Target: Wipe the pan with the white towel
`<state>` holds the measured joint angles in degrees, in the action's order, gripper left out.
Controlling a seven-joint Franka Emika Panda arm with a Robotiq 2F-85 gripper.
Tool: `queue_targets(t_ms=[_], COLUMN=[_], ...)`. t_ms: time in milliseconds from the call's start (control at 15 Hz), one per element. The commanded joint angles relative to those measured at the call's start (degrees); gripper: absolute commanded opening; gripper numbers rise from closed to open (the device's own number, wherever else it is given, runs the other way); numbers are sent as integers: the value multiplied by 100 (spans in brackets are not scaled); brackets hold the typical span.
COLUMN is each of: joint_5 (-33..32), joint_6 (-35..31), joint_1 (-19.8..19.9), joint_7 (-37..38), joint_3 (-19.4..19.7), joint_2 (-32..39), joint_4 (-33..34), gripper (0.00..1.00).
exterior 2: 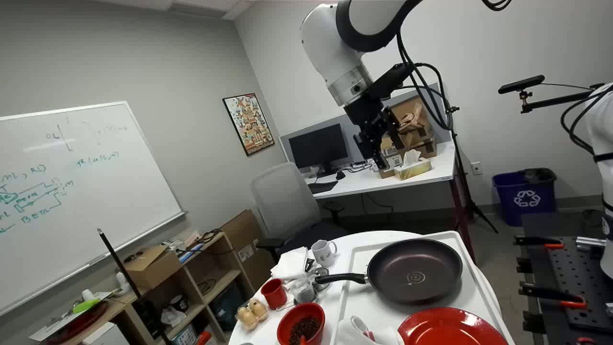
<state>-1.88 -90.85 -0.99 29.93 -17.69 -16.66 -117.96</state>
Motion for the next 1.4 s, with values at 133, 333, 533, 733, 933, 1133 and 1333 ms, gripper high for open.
queue_targets(t_ms=[133,333,533,733,933,1133,1333], joint_5=[-43,-43,-43,-61,76,107,98], joint_6=[16,16,16,-76,-341,-767,-1067], joint_1=[-182,-182,-182,-253,-403,-540,-661], joint_7=[43,43,43,-143,-668,-1244,-1880], joint_3=[156,156,156,173,261,328,392], joint_2=[22,22,22,190,601,1037,1612], joint_4=[22,22,22,91,274,429,686], gripper=[100,100,100,100,100,100,100])
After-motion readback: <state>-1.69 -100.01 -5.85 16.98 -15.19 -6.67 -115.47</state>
